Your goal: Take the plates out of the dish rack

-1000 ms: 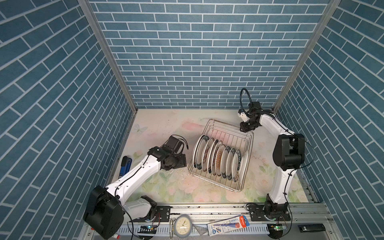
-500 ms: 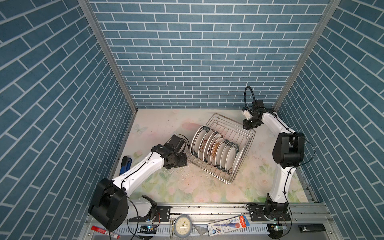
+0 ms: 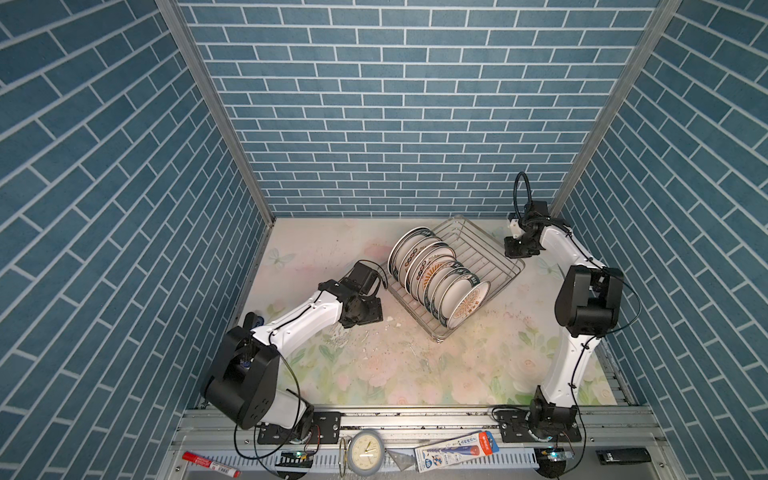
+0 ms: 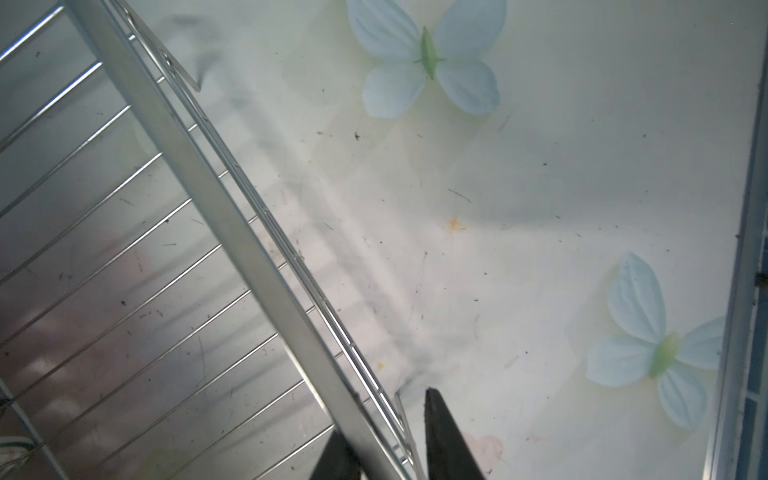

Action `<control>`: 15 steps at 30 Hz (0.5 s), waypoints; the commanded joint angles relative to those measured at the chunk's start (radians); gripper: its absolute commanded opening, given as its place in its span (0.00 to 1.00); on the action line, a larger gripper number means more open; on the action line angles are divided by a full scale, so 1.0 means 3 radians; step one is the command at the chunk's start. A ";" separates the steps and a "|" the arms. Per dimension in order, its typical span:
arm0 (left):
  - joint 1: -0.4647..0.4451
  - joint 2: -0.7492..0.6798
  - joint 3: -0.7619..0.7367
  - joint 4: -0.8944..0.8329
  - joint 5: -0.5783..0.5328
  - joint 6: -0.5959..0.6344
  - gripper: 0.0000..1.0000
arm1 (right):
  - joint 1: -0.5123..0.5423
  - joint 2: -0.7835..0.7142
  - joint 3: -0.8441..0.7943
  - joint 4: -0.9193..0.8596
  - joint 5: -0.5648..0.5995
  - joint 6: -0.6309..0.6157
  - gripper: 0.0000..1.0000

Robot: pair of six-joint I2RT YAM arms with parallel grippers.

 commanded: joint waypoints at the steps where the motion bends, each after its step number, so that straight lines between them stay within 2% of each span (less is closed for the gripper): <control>1: -0.0011 0.0149 0.0118 0.0235 -0.0040 -0.0065 0.71 | -0.0180 0.0003 -0.0318 -0.0073 0.0307 0.0858 0.14; 8: -0.0011 0.0463 0.0366 0.0399 -0.0073 -0.0056 0.70 | -0.0209 -0.0371 -0.0810 -0.0036 0.0425 0.1028 0.11; 15: 0.0000 0.0787 0.0633 0.0450 -0.0086 -0.0012 0.70 | -0.0209 -0.0685 -0.1254 -0.0006 0.0342 0.1120 0.09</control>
